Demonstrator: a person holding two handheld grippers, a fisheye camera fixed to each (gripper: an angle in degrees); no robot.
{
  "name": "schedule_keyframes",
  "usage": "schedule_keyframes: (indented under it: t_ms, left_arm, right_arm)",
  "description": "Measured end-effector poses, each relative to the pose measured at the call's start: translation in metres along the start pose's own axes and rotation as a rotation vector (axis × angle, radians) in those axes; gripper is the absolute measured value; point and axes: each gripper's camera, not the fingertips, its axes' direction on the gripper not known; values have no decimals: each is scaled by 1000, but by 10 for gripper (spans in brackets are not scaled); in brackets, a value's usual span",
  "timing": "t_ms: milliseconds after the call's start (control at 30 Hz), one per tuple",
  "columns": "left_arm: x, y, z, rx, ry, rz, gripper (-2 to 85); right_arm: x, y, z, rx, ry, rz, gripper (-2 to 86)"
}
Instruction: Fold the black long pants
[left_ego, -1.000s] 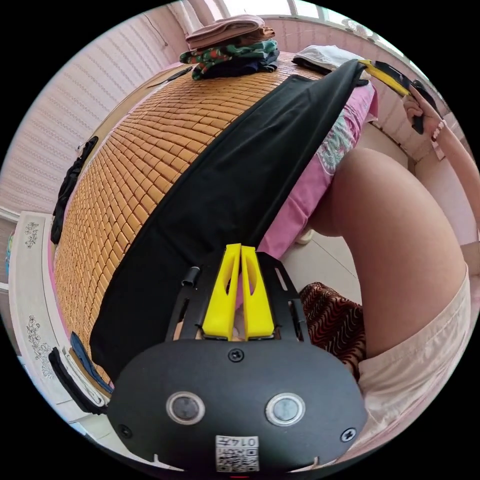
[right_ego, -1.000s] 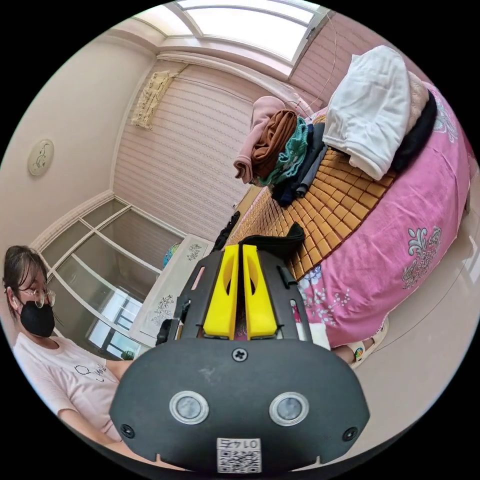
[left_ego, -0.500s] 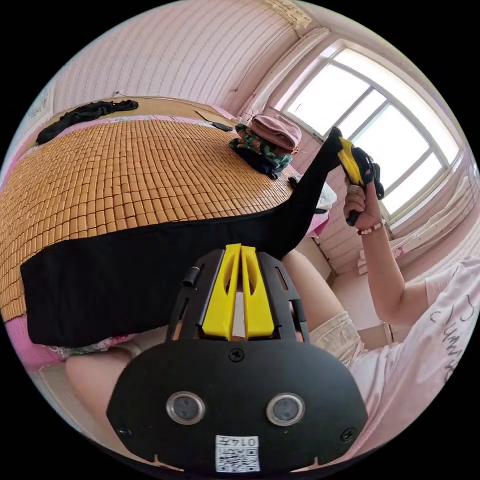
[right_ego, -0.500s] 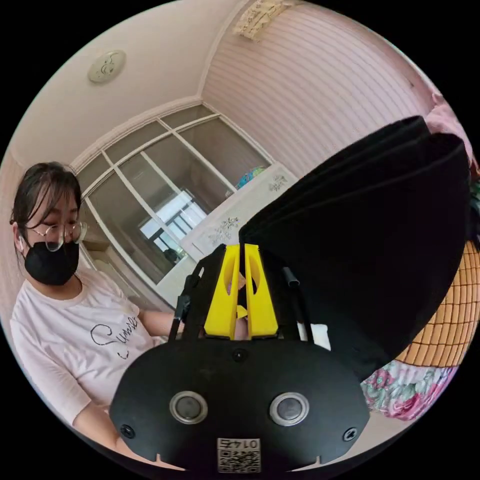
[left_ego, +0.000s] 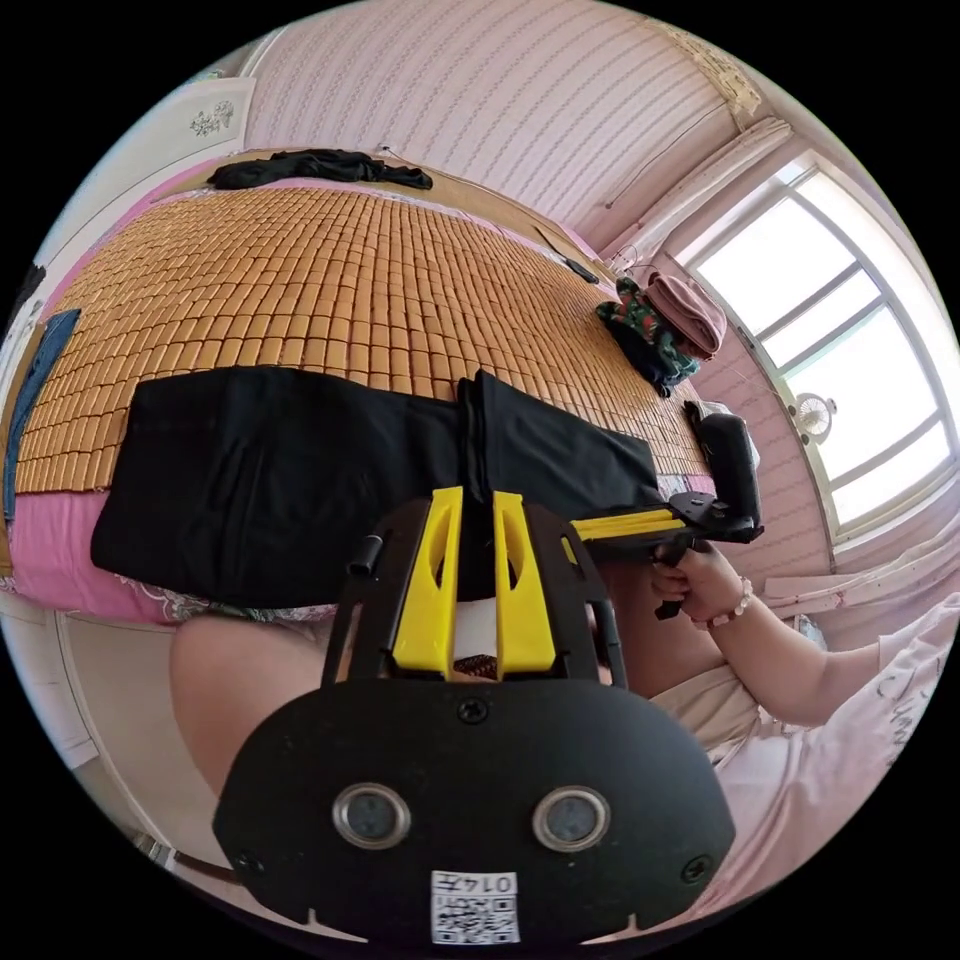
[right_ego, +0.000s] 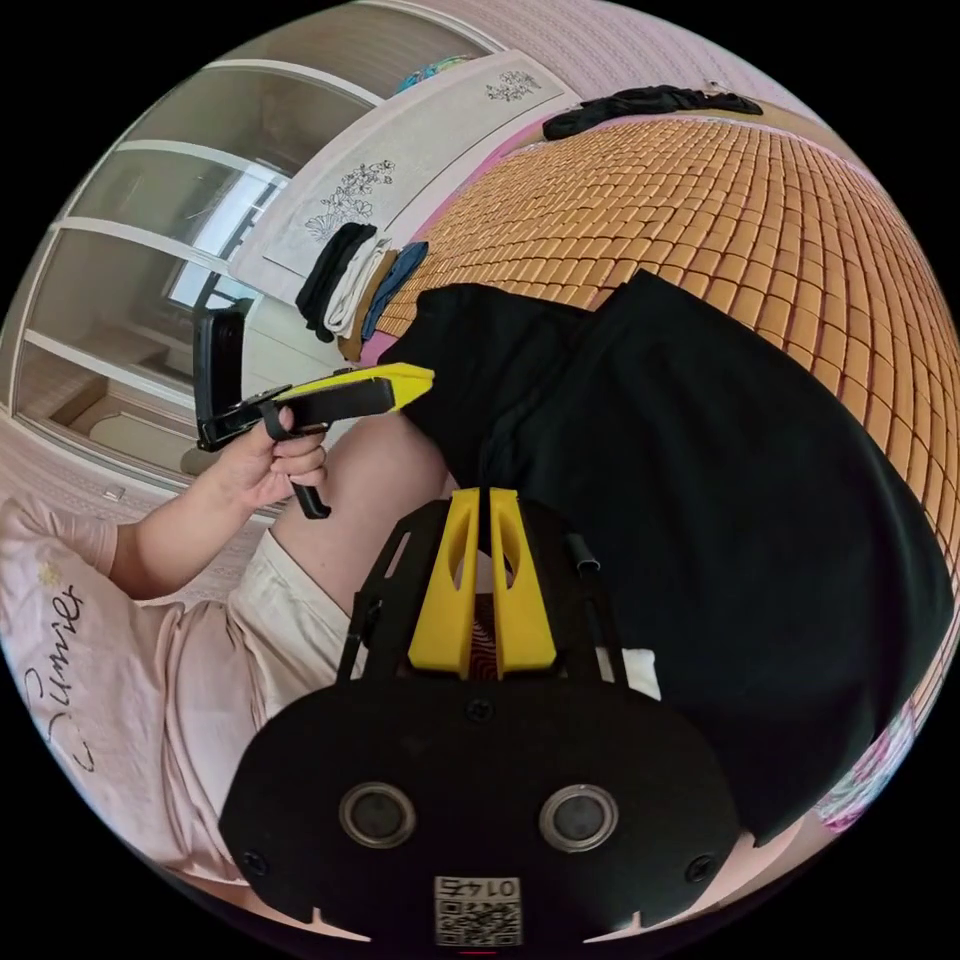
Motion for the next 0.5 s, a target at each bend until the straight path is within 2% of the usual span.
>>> schedule_keyframes:
  t_ms: [267, 400, 500]
  left_arm:
    - [29, -50, 85, -181, -156, 84, 77]
    - [54, -52, 77, -111, -219, 168, 63]
    - [63, -49, 93, -162, -246, 216, 67]
  right_arm:
    - [-26, -1, 59, 14, -8, -70, 17]
    - [-38, -2, 73, 55, -23, -114, 39]
    - [-56, -3, 91, 70, 96, -150, 80]
